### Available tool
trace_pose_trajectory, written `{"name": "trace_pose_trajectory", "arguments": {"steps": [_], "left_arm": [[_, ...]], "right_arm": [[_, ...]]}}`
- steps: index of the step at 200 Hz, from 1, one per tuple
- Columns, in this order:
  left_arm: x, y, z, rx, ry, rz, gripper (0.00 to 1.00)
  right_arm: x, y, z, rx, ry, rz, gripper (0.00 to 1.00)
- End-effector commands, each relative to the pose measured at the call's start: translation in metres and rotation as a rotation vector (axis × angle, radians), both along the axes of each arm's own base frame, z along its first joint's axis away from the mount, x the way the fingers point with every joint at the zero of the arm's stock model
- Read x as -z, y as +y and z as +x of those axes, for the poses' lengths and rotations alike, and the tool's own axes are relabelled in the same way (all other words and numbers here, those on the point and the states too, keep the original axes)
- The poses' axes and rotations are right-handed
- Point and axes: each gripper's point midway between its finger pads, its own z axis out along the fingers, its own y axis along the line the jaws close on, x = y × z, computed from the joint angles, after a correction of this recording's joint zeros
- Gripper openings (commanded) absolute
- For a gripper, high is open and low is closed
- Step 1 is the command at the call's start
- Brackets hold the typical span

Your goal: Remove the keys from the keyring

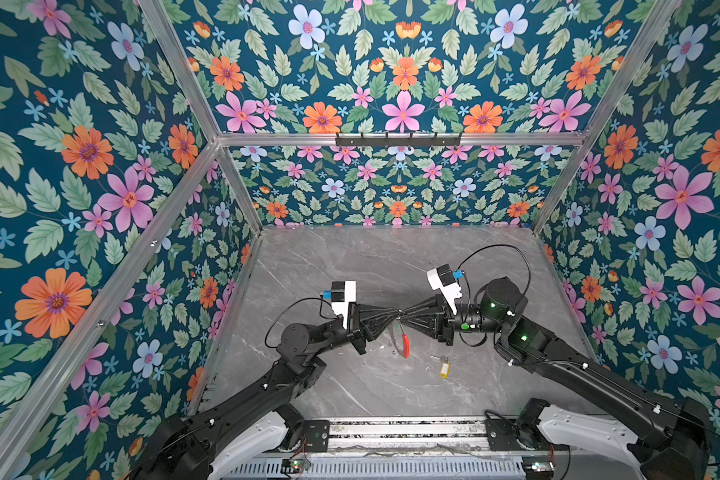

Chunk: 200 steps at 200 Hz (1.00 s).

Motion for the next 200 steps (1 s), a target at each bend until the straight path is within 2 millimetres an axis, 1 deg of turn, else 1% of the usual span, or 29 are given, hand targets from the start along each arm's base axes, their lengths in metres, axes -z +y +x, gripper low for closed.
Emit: {"name": "trace_pose_trajectory", "arguments": {"steps": [1, 24, 35, 60, 68, 91, 118, 133, 161, 179, 200], "left_arm": [[-0.008, 0.004, -0.006, 0.012, -0.037, -0.029, 0.0], [-0.006, 0.003, -0.006, 0.018, -0.029, -0.031, 0.0], [-0.005, 0.003, -0.006, 0.021, -0.023, -0.031, 0.0], [-0.003, 0.0, -0.005, 0.036, -0.004, -0.022, 0.0], [-0.002, 0.0, -0.005, 0.041, 0.005, -0.014, 0.08], [0.007, -0.002, -0.003, 0.046, 0.049, 0.016, 0.17], [0.014, -0.004, -0.003, 0.06, 0.081, 0.064, 0.37], [0.022, -0.004, -0.003, 0.052, 0.107, 0.103, 0.45], [0.037, -0.005, -0.002, 0.03, 0.136, 0.213, 0.51], [0.042, -0.006, -0.004, 0.038, 0.146, 0.265, 0.52], [0.042, -0.008, -0.006, 0.055, 0.153, 0.29, 0.54]], "right_arm": [[-0.008, 0.0, 0.002, 0.007, -0.02, 0.023, 0.16], [-0.008, 0.001, 0.001, 0.002, -0.013, 0.023, 0.06], [-0.008, 0.001, 0.002, 0.006, -0.009, 0.02, 0.0], [-0.003, 0.0, 0.003, 0.021, 0.022, -0.023, 0.0], [0.0, -0.001, 0.004, 0.027, 0.033, -0.045, 0.0], [0.009, -0.006, 0.003, 0.049, 0.059, -0.102, 0.0], [0.019, -0.014, 0.001, 0.079, 0.079, -0.188, 0.0], [0.024, -0.02, 0.0, 0.095, 0.091, -0.235, 0.0], [0.034, -0.025, -0.003, 0.094, 0.115, -0.327, 0.0], [0.035, -0.027, -0.005, 0.083, 0.125, -0.37, 0.0], [0.037, -0.029, -0.006, 0.072, 0.138, -0.428, 0.0]]}}
